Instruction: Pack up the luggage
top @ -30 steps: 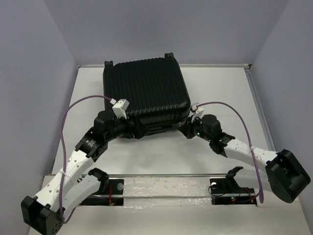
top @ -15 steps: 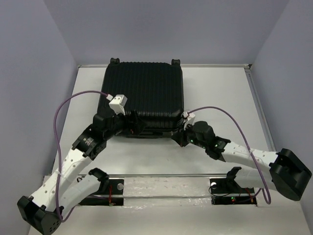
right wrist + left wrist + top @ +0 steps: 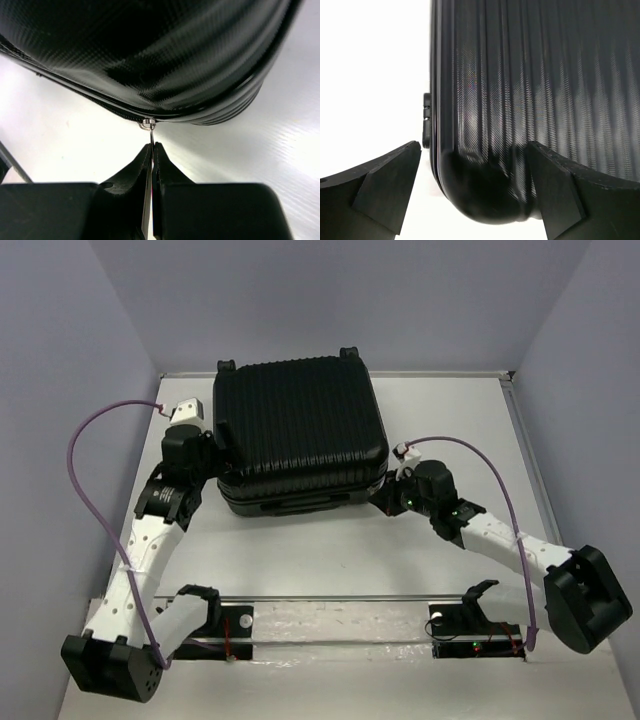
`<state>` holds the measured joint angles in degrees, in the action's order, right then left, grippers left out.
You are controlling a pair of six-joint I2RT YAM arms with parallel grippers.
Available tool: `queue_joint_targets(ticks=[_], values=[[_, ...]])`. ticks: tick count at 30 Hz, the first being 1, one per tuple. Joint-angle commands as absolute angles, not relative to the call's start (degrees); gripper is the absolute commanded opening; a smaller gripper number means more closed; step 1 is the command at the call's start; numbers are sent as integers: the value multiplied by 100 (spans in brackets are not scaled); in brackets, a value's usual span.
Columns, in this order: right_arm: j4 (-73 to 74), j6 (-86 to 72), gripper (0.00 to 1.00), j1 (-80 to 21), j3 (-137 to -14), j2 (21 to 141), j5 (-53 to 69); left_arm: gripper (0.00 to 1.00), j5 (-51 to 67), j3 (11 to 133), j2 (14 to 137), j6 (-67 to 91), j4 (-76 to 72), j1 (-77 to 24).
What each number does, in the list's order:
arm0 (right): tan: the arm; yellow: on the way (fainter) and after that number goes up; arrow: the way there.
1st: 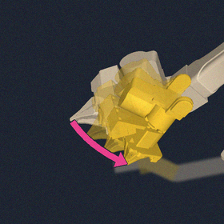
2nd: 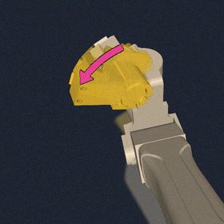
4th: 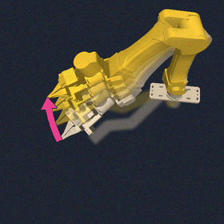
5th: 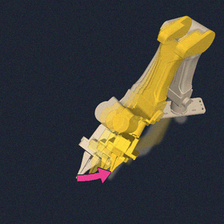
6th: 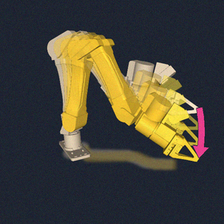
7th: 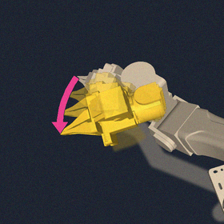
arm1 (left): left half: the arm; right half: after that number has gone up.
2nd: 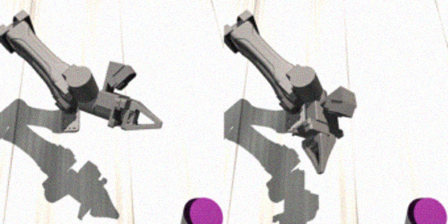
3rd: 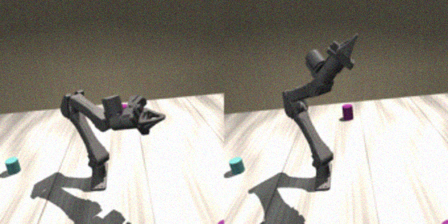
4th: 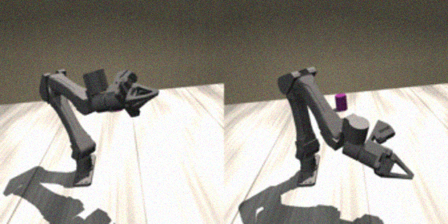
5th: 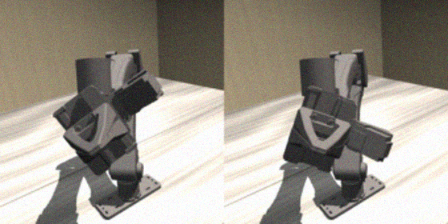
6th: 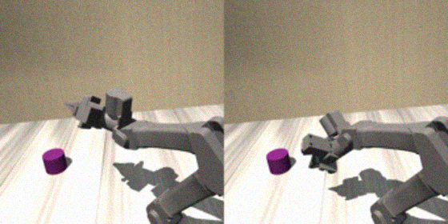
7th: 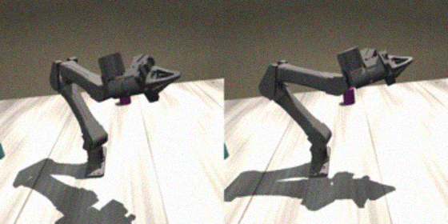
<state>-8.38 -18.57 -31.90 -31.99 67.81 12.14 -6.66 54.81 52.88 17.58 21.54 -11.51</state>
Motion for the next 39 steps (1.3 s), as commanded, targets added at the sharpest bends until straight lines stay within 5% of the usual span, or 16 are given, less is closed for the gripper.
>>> queue_joint_targets(ticks=[1,12,22,34,39], values=[[-809,-1591,7,-2821,-3559,6548,1327,99,392,5335,5493,1705,1776,-1081],[-1072,-1740,7,-3145,-3436,6600,2057,99,1968,4642,5757,2354,627,-1317],[-1695,-2082,7,-5509,-3964,7400,835,99,1740,4113,5731,3225,-562,-2505],[-1592,-1434,7,-6837,-6544,10150,598,99,1741,4236,5248,3533,-511,-2768],[-1661,-1467,7,-7022,-6365,10162,440,99,1503,4456,5300,3393,-194,-2733]])
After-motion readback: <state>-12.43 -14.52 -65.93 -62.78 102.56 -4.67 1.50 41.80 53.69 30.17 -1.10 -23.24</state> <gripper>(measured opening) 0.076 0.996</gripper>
